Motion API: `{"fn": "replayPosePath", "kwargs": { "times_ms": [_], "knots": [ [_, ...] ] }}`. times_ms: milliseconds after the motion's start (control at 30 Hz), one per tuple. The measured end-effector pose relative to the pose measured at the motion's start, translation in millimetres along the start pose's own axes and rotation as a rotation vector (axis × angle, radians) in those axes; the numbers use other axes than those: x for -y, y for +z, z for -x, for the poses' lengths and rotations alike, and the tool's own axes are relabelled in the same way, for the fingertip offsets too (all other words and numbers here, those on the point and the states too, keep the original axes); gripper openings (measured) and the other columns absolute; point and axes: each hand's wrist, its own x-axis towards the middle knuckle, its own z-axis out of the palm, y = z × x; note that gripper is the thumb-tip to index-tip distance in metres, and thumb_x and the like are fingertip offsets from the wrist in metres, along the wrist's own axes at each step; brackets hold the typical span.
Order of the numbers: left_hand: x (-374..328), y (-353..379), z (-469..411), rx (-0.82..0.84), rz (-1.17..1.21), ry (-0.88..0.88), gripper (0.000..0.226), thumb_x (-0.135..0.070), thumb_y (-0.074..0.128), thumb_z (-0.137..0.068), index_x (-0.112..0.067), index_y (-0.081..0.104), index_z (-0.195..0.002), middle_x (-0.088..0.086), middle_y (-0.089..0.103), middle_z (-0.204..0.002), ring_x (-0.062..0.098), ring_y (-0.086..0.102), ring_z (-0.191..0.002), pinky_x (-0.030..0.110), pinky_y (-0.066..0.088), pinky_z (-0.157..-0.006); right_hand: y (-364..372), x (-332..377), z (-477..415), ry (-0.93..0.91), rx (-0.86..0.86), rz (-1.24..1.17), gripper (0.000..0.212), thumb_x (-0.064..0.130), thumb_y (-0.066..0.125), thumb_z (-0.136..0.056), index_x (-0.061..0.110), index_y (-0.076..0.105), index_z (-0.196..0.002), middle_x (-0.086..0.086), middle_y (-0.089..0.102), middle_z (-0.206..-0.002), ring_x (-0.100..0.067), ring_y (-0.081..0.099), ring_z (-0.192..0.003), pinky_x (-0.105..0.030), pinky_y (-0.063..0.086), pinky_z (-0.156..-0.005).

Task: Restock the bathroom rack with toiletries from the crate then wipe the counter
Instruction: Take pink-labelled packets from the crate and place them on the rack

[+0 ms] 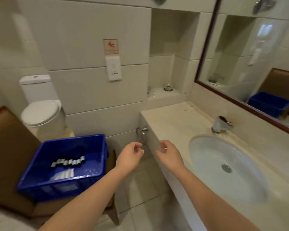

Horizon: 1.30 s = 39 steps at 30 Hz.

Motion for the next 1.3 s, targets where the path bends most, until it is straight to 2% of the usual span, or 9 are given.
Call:
{"fn": "replayPosePath", "kwargs": {
  "times_ms": [67,133,233,400,567,900,1033,1200,1300],
  "knots": [
    [19.6,-24.8,6.0,-0.021,-0.015,-0.034,0.03,-0.033,0.058,-0.091,-0.029,0.057,-0.121,-0.013,0.061,-0.109,0.004,0.059,-0.099,0.028,0.049,-0.089,26.1,12.7,-0.9,-0.034,0.053,0.032,0.043,0.019,0.066,-0.081,0.021,0.057,-0.123,0.004,0.057,-0.111,-0.011,0.057,-0.093,-0.021,0.04,-0.079],
    [38.0,-48.4,12.1,-0.051,-0.021,-0.068,0.03,-0.033,0.057,-0.092,-0.029,0.056,-0.122,-0.013,0.06,-0.11,0.004,0.058,-0.098,0.031,0.05,-0.09,50.9,25.0,-0.9,-0.068,0.118,0.07,0.045,0.022,0.065,-0.081,0.025,0.056,-0.125,0.006,0.056,-0.114,-0.009,0.057,-0.094,-0.022,0.043,-0.081],
    [62.0,-77.5,20.4,-0.123,-0.045,-0.12,0.03,-0.034,0.057,-0.093,-0.03,0.055,-0.122,-0.017,0.058,-0.105,0.001,0.057,-0.093,0.028,0.051,-0.083,82.6,41.5,-1.9,-0.113,0.192,0.123,0.045,0.025,0.064,-0.082,0.028,0.054,-0.125,0.008,0.053,-0.118,-0.007,0.056,-0.096,-0.024,0.044,-0.082],
    [99.7,-117.9,30.6,-0.205,-0.083,-0.233,0.031,-0.036,0.056,-0.094,-0.029,0.053,-0.124,-0.012,0.058,-0.113,0.005,0.058,-0.096,0.03,0.052,-0.081,133.8,65.9,-10.8,-0.184,0.337,0.164,0.047,0.026,0.063,-0.084,0.031,0.051,-0.129,0.009,0.049,-0.127,-0.005,0.053,-0.105,-0.024,0.046,-0.085],
    [136.6,-154.1,32.0,-0.256,-0.098,-0.337,0.038,-0.035,0.054,-0.096,-0.024,0.049,-0.132,-0.008,0.056,-0.12,0.012,0.058,-0.101,0.035,0.051,-0.086,186.7,88.3,-33.2,-0.242,0.466,0.189,0.047,0.026,0.064,-0.085,0.03,0.05,-0.13,0.007,0.048,-0.129,-0.005,0.052,-0.103,-0.026,0.049,-0.085],
    [216.1,-222.4,-12.2,-0.291,-0.142,-0.485,0.038,-0.037,0.054,-0.096,-0.026,0.049,-0.132,-0.007,0.056,-0.123,0.012,0.059,-0.102,0.037,0.05,-0.09,305.1,125.2,-95.5,-0.254,0.694,0.176,0.048,0.023,0.061,-0.09,0.027,0.046,-0.135,0.003,0.045,-0.136,-0.01,0.053,-0.103,-0.024,0.047,-0.076],
    [243.3,-244.8,-41.1,-0.268,-0.17,-0.543,0.036,-0.037,0.056,-0.094,-0.027,0.051,-0.129,-0.008,0.057,-0.122,0.009,0.059,-0.1,0.035,0.051,-0.089,346.5,139.2,-125.3,-0.235,0.758,0.198,0.047,0.022,0.061,-0.09,0.025,0.047,-0.134,0.001,0.046,-0.136,-0.016,0.055,-0.11,-0.032,0.051,-0.085],
    [276.5,-266.9,-75.3,-0.218,-0.205,-0.58,0.037,-0.038,0.056,-0.094,-0.029,0.05,-0.129,-0.009,0.056,-0.124,0.007,0.059,-0.101,0.031,0.051,-0.088,392.5,149.5,-161.4,-0.195,0.813,0.214,0.044,0.02,0.06,-0.089,0.026,0.049,-0.131,0.001,0.046,-0.133,-0.017,0.059,-0.096,-0.038,0.055,-0.079],
    [296.2,-274.8,-89.8,-0.202,-0.218,-0.612,0.038,-0.039,0.056,-0.094,-0.03,0.051,-0.13,-0.01,0.056,-0.124,0.007,0.059,-0.101,0.032,0.053,-0.088,415.7,146.4,-175.6,-0.176,0.846,0.223,0.045,0.021,0.059,-0.09,0.025,0.048,-0.133,0.0,0.045,-0.135,-0.015,0.057,-0.099,-0.036,0.054,-0.081]
  ]
}}
